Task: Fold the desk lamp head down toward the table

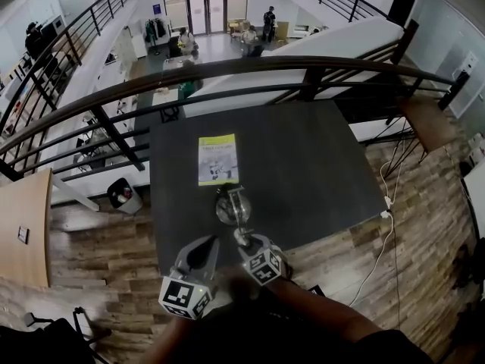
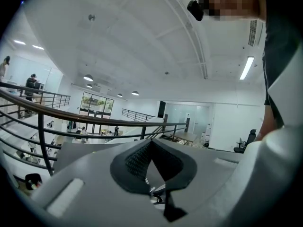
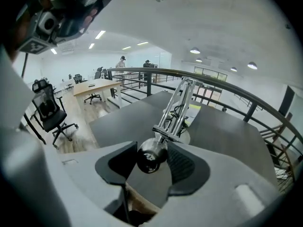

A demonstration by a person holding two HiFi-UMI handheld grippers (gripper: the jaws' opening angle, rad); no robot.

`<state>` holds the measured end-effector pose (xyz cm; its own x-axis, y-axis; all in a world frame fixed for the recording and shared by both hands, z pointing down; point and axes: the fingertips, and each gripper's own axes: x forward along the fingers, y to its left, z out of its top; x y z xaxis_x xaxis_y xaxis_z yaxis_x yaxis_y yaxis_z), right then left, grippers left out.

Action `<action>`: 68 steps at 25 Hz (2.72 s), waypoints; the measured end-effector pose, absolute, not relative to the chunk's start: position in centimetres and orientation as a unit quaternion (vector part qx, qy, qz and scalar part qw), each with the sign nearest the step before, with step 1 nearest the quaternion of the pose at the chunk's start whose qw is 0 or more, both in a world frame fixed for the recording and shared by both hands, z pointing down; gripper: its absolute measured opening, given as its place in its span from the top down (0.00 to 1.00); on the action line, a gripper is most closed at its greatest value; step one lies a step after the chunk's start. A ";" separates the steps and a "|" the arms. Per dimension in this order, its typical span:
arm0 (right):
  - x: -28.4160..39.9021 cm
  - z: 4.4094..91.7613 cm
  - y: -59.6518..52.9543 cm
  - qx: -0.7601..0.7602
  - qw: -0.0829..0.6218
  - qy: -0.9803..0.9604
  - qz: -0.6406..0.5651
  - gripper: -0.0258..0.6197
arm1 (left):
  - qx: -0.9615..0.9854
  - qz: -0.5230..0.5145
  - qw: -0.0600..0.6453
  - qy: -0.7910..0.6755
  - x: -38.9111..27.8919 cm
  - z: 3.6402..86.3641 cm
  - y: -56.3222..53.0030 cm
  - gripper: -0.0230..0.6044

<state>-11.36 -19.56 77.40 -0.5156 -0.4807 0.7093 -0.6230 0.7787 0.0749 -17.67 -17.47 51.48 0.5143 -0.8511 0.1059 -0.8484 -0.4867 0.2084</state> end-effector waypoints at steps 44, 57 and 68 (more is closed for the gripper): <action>-10.3 52.8 -14.9 0.286 0.087 -0.953 0.043 0.96 | 0.887 -0.046 0.079 -0.453 -11.6 47.6 -15.4 0.96; -1.7 52.2 -9.1 0.245 0.066 -0.966 0.058 0.96 | 0.867 -0.041 0.070 -0.492 -2.8 47.6 -9.4 0.96; 4.7 53.1 -2.5 0.222 0.057 -0.971 0.072 0.96 | 0.846 -0.040 0.077 -0.526 2.7 49.4 -2.3 0.96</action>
<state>4.69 -2.55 53.06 -0.8953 -0.4218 0.1431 -0.4383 0.8915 -0.1146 2.73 -2.31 49.40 0.4425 -0.8967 0.0139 -0.8845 -0.4338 0.1720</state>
